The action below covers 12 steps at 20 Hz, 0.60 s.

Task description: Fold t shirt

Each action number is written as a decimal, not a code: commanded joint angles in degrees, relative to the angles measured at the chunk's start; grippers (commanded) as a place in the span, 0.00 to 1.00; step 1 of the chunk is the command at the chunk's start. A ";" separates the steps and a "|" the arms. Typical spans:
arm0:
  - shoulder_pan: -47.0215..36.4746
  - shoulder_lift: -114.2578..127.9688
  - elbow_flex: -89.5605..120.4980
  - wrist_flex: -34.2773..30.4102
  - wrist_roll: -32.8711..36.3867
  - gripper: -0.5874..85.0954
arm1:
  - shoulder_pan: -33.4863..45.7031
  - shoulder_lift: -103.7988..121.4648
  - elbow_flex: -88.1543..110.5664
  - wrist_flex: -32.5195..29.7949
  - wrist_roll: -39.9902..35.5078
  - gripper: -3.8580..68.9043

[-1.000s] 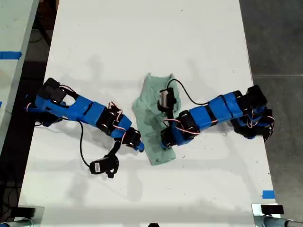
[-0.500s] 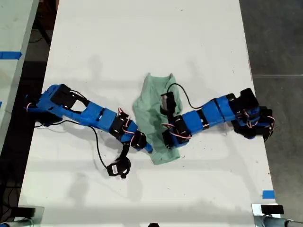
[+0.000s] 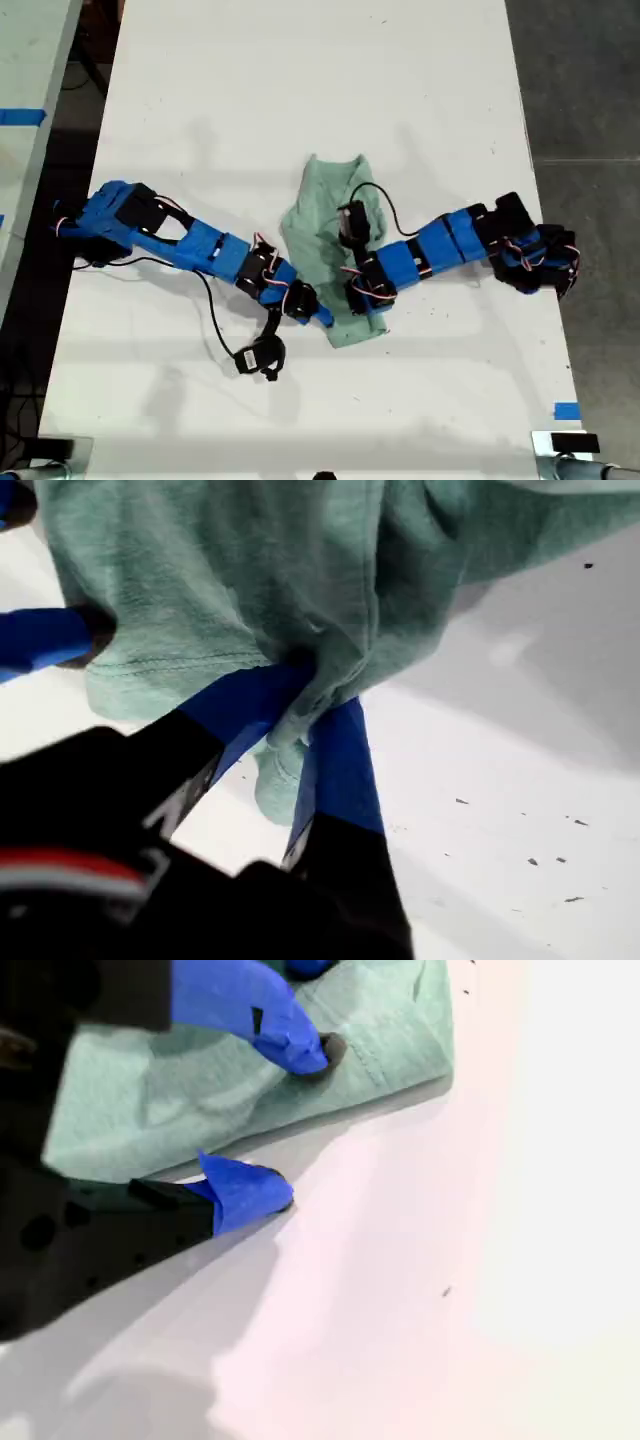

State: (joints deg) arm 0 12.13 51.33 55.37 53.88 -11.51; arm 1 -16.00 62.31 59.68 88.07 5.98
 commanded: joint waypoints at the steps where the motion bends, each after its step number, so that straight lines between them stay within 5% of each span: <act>1: -2.20 -2.29 -2.81 -2.11 -1.41 0.19 | -1.23 0.18 -3.16 -1.41 0.00 0.03; 5: -4.48 -3.25 -3.08 -2.72 -2.90 0.14 | -1.49 0.18 -4.13 -3.16 -0.79 0.03; 7: -5.80 -3.69 -3.16 -6.42 2.99 0.00 | -1.67 0.18 -4.22 -3.43 -0.97 0.03; 12: 0.26 5.62 -2.02 4.04 1.76 0.00 | -2.64 3.43 -5.54 -3.52 -2.90 0.03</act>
State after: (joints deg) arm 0 8.88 50.01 53.44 53.17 -8.53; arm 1 -16.61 62.49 59.59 85.25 5.10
